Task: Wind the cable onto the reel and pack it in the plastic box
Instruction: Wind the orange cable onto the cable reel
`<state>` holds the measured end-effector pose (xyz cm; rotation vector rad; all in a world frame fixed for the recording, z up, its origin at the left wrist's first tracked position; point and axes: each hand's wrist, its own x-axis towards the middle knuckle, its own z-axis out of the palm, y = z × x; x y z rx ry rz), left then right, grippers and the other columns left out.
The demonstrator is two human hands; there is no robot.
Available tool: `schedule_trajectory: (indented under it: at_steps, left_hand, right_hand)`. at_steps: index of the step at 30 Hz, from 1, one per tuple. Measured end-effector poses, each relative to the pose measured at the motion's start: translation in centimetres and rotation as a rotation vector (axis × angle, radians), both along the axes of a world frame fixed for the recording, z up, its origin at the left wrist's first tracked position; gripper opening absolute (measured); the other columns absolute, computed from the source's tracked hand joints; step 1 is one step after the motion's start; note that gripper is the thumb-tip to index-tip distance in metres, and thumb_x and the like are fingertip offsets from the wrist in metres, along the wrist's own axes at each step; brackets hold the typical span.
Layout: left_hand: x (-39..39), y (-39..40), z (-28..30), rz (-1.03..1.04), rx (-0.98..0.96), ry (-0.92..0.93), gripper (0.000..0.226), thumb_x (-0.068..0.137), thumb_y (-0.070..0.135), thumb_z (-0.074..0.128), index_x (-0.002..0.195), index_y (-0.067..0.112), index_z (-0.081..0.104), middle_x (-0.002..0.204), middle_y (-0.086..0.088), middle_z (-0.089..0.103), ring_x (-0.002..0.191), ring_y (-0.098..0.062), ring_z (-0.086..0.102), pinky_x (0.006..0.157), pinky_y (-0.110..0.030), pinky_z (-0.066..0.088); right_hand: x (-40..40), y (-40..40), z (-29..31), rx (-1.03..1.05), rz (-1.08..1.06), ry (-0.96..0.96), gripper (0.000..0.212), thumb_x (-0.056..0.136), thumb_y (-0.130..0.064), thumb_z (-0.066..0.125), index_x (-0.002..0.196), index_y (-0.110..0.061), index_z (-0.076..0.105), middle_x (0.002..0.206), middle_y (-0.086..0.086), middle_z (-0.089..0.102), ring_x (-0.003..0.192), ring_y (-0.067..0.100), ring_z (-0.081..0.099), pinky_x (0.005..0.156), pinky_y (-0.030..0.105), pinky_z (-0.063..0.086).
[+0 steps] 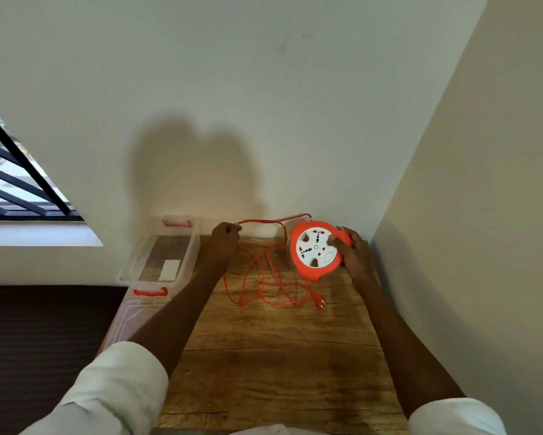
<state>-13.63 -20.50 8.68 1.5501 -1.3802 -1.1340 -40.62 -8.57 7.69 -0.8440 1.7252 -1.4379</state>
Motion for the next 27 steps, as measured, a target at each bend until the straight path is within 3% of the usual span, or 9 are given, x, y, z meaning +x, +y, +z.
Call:
schedule_trajectory:
  at_steps: [3, 5, 7, 10, 11, 14, 17, 22, 27]
  left_hand:
    - [1.0, 0.3, -1.3, 0.135, 0.065, 0.093, 0.022, 0.103, 0.014, 0.043, 0.108, 0.009, 0.064, 0.075, -0.004, 0.057, 0.06, -0.014, 0.053, 0.053, -0.024, 0.045]
    - [1.5, 0.7, -2.1, 0.169, 0.117, 0.219, 0.019, 0.104, 0.016, 0.046, 0.103, 0.008, 0.063, 0.071, -0.004, 0.052, 0.06, -0.015, 0.049, 0.055, -0.026, 0.041]
    - [1.8, 1.1, -2.6, 0.164, 0.14, 0.298, 0.019, 0.104, 0.017, 0.046, 0.096, 0.01, 0.062, 0.07, -0.003, 0.05, 0.061, -0.015, 0.048, 0.057, -0.027, 0.039]
    - [1.7, 1.5, -2.7, 0.152, 0.13, 0.33, 0.022, 0.105, 0.018, 0.047, 0.088, 0.013, 0.061, 0.068, -0.001, 0.05, 0.059, -0.013, 0.047, 0.055, -0.026, 0.039]
    - [1.6, 1.5, -2.6, 0.15, 0.124, 0.337, 0.022, 0.104, 0.018, 0.048, 0.088, 0.013, 0.061, 0.067, -0.001, 0.05, 0.058, -0.013, 0.047, 0.055, -0.026, 0.039]
    - [1.3, 1.7, -2.3, 0.137, 0.1, 0.336, 0.021, 0.103, 0.018, 0.052, 0.085, 0.013, 0.062, 0.067, -0.001, 0.052, 0.058, -0.012, 0.049, 0.055, -0.025, 0.042]
    - [0.8, 2.3, -2.1, 0.071, 0.047, 0.326, 0.022, 0.102, 0.02, 0.054, 0.086, 0.012, 0.065, 0.067, 0.0, 0.056, 0.058, -0.01, 0.054, 0.056, -0.024, 0.047]
    - [-1.1, 4.0, -1.6, -0.131, -0.12, 0.196, 0.022, 0.102, 0.026, 0.057, 0.083, 0.017, 0.065, 0.064, 0.001, 0.062, 0.051, -0.003, 0.058, 0.05, -0.019, 0.049]
    - [-1.7, 5.3, -1.0, -0.504, -0.108, 0.044, 0.026, 0.099, 0.033, 0.061, 0.104, 0.01, 0.072, 0.088, -0.011, 0.074, 0.068, -0.011, 0.067, 0.062, -0.025, 0.052]
  right_hand:
    - [-0.5, 0.2, -0.9, 0.019, -0.098, -0.074, 0.052, 0.087, -0.027, 0.076, 0.134, -0.021, 0.055, 0.129, 0.009, 0.064, 0.109, 0.031, 0.067, 0.089, 0.049, 0.06]
    - [-0.9, 0.3, -1.1, 0.033, -0.109, -0.063, 0.053, 0.087, -0.027, 0.076, 0.135, -0.021, 0.054, 0.132, 0.01, 0.062, 0.112, 0.033, 0.065, 0.092, 0.054, 0.058]
    - [-0.9, 0.4, -1.1, 0.051, -0.075, -0.037, 0.052, 0.088, -0.028, 0.076, 0.134, -0.025, 0.054, 0.13, 0.006, 0.063, 0.108, 0.03, 0.066, 0.085, 0.048, 0.062]
    - [-0.2, 0.7, -0.8, 0.049, -0.008, 0.066, 0.049, 0.09, -0.031, 0.073, 0.135, -0.026, 0.053, 0.114, -0.007, 0.062, 0.092, 0.01, 0.064, 0.057, 0.016, 0.057]
    - [0.0, 0.6, -0.7, 0.041, -0.003, 0.094, 0.05, 0.091, -0.031, 0.072, 0.137, -0.024, 0.053, 0.11, -0.011, 0.062, 0.09, 0.008, 0.063, 0.054, 0.011, 0.053]
    - [0.9, 0.3, -0.4, 0.045, 0.032, 0.096, 0.052, 0.093, -0.031, 0.071, 0.14, -0.023, 0.051, 0.126, -0.001, 0.064, 0.103, 0.021, 0.066, 0.076, 0.031, 0.063]
    - [1.8, -0.3, -0.1, 0.085, 0.14, 0.16, 0.052, 0.093, -0.03, 0.071, 0.14, -0.024, 0.05, 0.134, 0.003, 0.06, 0.114, 0.029, 0.063, 0.091, 0.049, 0.059]
    - [4.3, -1.4, -0.2, 0.135, 0.265, 0.314, 0.052, 0.092, -0.034, 0.071, 0.138, -0.02, 0.052, 0.131, 0.003, 0.062, 0.113, 0.026, 0.063, 0.093, 0.046, 0.057]
    - [6.6, -1.8, -1.4, 0.111, 0.198, 0.141, 0.05, 0.093, -0.026, 0.071, 0.137, -0.011, 0.052, 0.132, 0.01, 0.063, 0.111, 0.026, 0.064, 0.082, 0.033, 0.059]
